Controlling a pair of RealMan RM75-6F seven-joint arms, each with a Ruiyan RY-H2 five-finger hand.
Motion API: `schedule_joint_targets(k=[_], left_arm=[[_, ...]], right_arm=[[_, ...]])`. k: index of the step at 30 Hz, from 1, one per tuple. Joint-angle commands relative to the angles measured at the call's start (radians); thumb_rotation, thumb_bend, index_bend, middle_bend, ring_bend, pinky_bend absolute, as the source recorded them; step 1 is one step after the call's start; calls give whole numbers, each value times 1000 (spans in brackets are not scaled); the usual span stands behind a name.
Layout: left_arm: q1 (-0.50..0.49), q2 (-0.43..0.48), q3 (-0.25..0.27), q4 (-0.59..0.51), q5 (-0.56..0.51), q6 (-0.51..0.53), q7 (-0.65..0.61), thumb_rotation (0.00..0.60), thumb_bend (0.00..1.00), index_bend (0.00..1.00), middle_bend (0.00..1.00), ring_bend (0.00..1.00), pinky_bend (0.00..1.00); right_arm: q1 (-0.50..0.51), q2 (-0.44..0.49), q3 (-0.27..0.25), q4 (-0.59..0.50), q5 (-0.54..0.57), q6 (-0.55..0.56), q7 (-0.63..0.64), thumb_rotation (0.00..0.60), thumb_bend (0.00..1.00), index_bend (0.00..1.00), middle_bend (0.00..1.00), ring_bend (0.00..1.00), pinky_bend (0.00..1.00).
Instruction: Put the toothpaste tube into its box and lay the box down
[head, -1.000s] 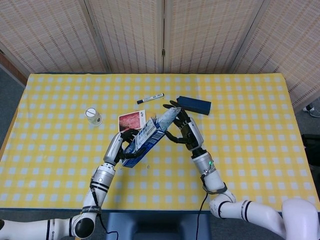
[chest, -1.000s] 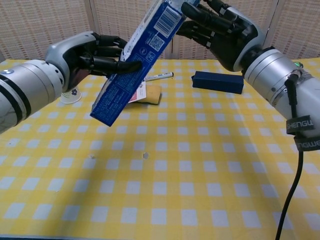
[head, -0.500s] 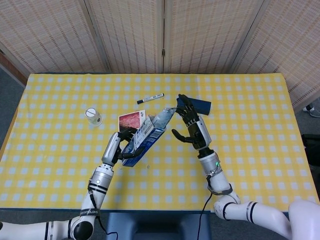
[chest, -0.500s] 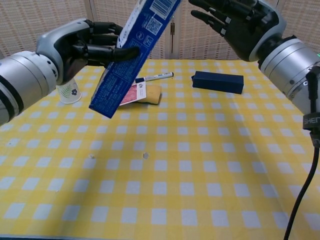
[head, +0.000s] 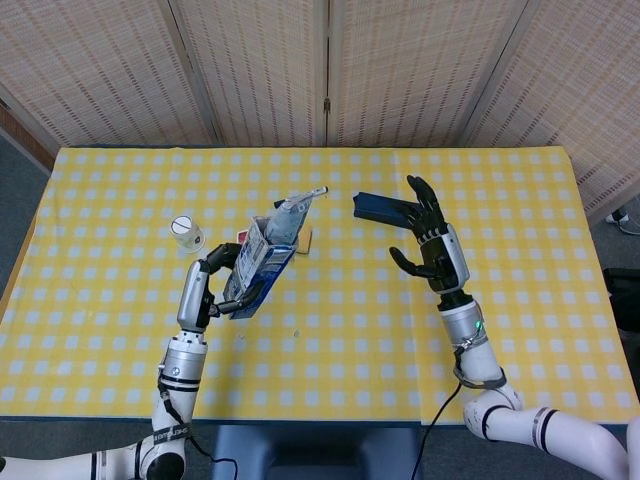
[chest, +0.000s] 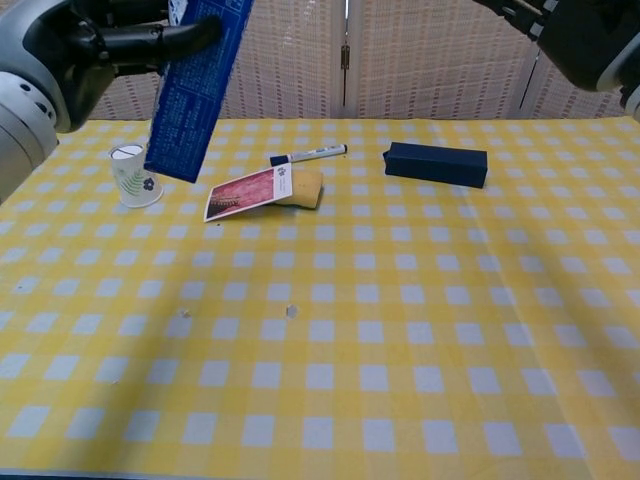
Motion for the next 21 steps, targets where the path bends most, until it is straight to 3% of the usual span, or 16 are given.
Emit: schedule_joint_targets(k=[1, 10, 15, 21], left_arm=[[1, -55, 24, 85, 32, 25, 1, 600, 335, 624, 670, 565, 580], [-10, -72, 13, 167, -6, -25, -33, 600, 335, 622, 670, 536, 558], [4, -47, 8, 184, -4, -25, -59, 600, 334, 621, 670, 533, 557], [30, 18, -22, 182, 68, 8, -274, 600, 333, 608, 670, 471, 494]], right_arm=[[-15, 26, 0, -14, -3, 13, 15, 600, 313, 0, 3, 194, 113], [-37, 71, -34, -7, -31, 18, 21, 600, 313, 0, 0, 177, 95], [-48, 115, -84, 30, -77, 16, -69, 600, 313, 0, 0, 135, 34], [-69, 188, -156, 52, -122, -2, -200, 600, 313, 0, 0, 81, 4]])
